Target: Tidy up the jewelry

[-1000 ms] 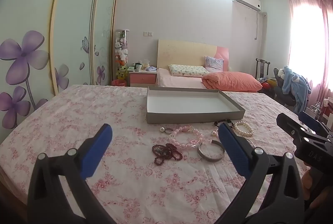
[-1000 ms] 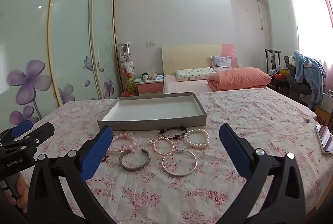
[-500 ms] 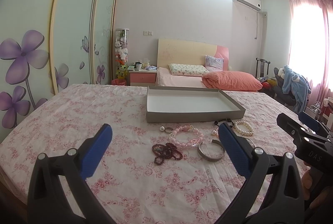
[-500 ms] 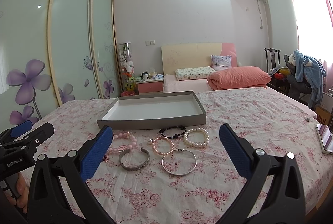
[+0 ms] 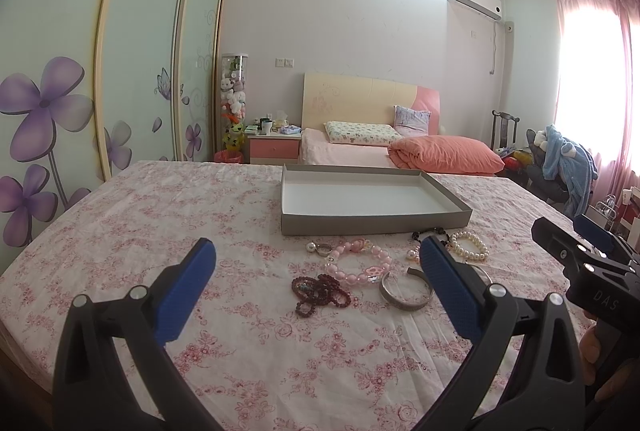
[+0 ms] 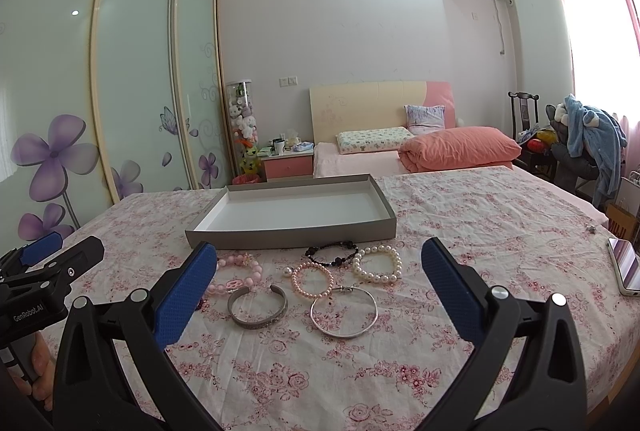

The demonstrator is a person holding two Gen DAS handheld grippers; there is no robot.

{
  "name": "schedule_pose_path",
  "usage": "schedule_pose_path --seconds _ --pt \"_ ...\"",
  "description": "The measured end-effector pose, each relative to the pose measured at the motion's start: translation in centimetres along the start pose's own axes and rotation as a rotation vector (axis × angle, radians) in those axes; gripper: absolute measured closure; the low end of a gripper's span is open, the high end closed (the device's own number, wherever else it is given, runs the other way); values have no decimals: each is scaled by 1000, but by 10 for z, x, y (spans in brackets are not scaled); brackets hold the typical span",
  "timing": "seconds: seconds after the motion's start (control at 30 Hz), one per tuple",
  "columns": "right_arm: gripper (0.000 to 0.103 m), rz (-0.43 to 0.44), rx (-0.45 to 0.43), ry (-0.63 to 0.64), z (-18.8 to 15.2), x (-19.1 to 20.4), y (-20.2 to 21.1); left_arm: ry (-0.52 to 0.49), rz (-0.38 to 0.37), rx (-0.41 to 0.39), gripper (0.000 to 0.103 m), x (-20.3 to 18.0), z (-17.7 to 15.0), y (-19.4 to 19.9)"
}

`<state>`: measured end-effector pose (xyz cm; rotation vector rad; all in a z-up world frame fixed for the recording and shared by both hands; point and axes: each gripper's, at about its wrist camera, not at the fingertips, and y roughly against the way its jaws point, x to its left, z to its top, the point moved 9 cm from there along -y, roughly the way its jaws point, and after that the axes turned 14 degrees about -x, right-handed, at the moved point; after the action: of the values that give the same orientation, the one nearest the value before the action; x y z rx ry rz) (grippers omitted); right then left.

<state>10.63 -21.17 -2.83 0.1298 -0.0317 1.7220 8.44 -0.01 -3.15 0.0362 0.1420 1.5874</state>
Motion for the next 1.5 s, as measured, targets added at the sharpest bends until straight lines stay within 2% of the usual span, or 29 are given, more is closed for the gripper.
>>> schedule_pose_path --seconds 1.5 --pt "2 -2 6 -1 0 -2 -2 1 -1 8 4 -4 -4 1"
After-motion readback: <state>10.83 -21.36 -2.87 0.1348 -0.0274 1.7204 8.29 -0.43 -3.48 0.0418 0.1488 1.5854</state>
